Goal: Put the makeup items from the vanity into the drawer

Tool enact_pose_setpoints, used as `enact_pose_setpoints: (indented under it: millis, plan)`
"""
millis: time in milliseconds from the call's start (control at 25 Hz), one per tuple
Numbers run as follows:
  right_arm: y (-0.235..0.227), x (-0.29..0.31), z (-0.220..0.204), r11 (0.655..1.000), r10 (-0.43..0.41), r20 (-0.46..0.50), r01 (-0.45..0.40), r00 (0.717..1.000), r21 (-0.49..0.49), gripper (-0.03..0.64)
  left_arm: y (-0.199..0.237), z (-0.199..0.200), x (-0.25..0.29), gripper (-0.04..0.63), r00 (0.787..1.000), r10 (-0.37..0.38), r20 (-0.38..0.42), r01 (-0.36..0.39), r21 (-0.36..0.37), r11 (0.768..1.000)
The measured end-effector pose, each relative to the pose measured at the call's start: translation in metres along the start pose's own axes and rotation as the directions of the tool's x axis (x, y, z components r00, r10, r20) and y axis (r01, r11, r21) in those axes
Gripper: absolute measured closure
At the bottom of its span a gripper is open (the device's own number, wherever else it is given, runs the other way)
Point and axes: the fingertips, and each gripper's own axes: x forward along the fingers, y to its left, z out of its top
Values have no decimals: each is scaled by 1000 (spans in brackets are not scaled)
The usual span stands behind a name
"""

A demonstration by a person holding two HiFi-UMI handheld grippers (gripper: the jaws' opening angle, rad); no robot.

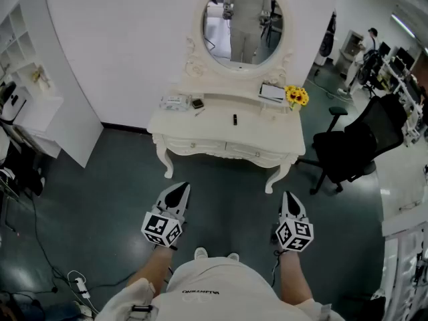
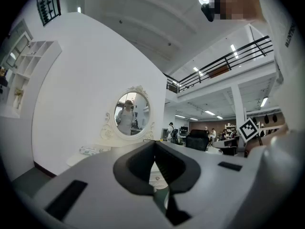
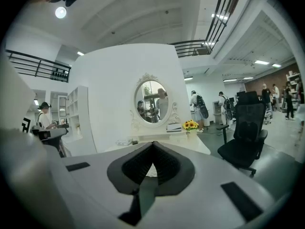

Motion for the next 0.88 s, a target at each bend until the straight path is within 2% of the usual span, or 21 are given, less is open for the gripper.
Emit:
enact_pose_setpoints:
  millis: [480, 880]
  plan:
    - [16, 5, -3, 1000, 18, -1, -18, 1000, 13, 606, 10, -1, -4, 592, 1000, -15, 5, 15, -15, 1000]
    - [44, 25, -16, 1000, -11, -5, 11, 1000, 23, 606, 32, -6, -15, 592, 998, -59, 13, 59, -20, 998]
